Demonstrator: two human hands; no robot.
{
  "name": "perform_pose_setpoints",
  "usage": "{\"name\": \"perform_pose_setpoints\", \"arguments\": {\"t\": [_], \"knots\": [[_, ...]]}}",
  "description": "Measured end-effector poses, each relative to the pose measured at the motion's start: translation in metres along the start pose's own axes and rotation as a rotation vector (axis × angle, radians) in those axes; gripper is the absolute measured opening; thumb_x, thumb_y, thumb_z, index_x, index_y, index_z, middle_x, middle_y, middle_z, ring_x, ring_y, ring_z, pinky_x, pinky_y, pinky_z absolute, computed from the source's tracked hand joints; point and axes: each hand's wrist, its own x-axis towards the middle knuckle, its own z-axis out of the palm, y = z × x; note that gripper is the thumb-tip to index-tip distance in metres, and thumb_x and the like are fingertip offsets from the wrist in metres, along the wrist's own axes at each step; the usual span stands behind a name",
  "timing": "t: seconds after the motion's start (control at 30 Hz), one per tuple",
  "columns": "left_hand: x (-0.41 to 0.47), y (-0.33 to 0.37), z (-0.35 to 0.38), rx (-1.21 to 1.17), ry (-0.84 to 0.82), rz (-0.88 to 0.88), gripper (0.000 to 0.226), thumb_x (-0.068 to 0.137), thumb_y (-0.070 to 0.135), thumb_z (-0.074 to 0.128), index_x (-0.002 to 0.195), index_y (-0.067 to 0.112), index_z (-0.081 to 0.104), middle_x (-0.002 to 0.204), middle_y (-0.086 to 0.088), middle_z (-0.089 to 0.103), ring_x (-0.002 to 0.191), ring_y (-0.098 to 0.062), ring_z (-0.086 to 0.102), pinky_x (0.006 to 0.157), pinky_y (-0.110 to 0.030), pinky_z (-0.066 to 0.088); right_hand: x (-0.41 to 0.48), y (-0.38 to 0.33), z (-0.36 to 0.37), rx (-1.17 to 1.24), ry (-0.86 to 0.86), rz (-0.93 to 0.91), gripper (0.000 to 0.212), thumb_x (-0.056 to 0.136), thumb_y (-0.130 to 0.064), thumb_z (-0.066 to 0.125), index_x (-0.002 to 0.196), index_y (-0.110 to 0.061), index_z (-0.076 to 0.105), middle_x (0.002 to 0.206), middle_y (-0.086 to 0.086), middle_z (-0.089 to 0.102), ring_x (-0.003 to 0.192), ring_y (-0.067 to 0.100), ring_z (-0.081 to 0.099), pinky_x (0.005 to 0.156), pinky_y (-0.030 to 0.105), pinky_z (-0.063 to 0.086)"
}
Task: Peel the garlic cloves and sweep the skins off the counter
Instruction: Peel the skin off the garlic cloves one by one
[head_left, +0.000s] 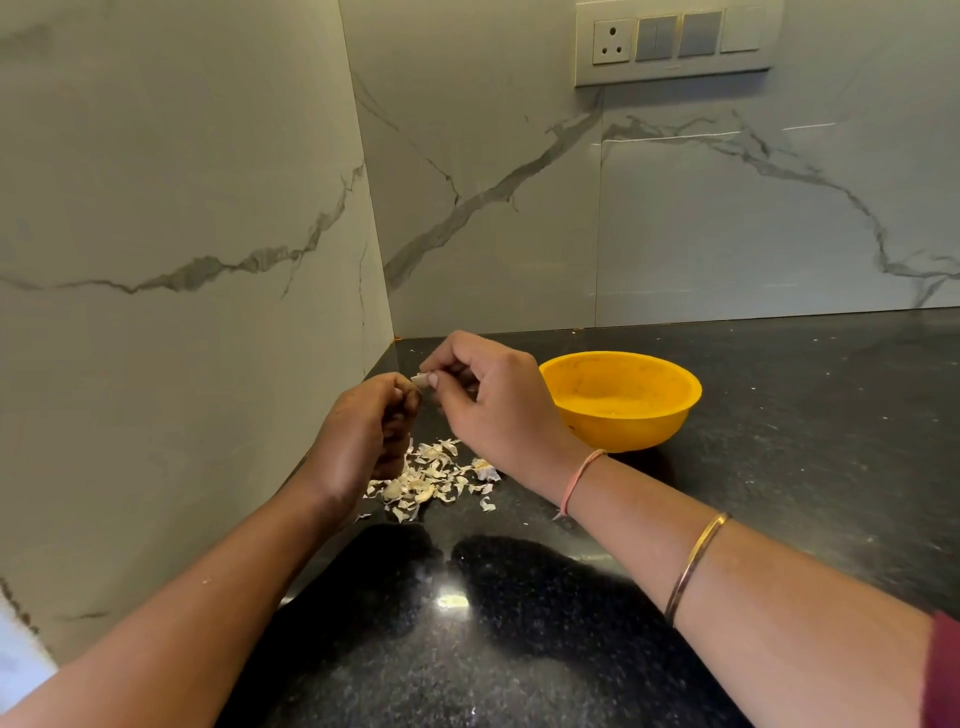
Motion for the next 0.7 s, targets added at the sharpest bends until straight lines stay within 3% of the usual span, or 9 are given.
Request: {"name": "perform_pose_setpoints", "arguments": {"t": [0.1,0.27,0.6,0.7], "knots": [[0.002,0.0,0.0,0.015,0.038,-0.02,0.03,0.089,0.004,0.028,0.064,0.013,0.041,0.044,0.007,0.023,0.037,-0.007,0.017,0.039,-0.013,0.015,0.0,0.001,0.0,0.06,-0.003,0.07,0.007,0.086,-0.001,0.059,0.087,-0.004,0.066,0.081,0.008,0.069,0.074,0.022,0.066,0.067,0.041,0.057],[0.0,-0.003,-0.001,0.096,0.028,0.089,0.028,0.094,0.01,0.031,0.07,0.011,0.045,0.044,0.01,0.026,0.038,-0.006,0.02,0.04,-0.016,0.017,0.0,0.001,0.001,0.089,-0.009,0.111,0.007,0.086,-0.001,0.06,0.086,-0.006,0.065,0.079,0.004,0.068,0.075,0.019,0.066,0.069,0.041,0.057],[0.003,-0.01,-0.004,0.164,0.021,0.19,0.031,0.096,0.011,0.034,0.068,0.009,0.048,0.042,0.01,0.03,0.037,-0.005,0.023,0.037,-0.016,0.02,-0.002,0.001,-0.001,0.002,-0.049,0.058,0.008,0.087,-0.003,0.059,0.09,-0.006,0.066,0.082,0.005,0.068,0.076,0.016,0.065,0.066,0.03,0.055],[0.004,-0.012,-0.006,0.241,0.023,0.239,0.029,0.091,0.023,0.044,0.064,0.013,0.05,0.043,0.01,0.033,0.038,-0.004,0.027,0.039,-0.019,0.023,-0.002,0.0,-0.002,-0.039,-0.063,0.002,0.009,0.087,-0.003,0.059,0.091,-0.005,0.066,0.086,0.007,0.069,0.078,0.017,0.064,0.067,0.028,0.055]]}}
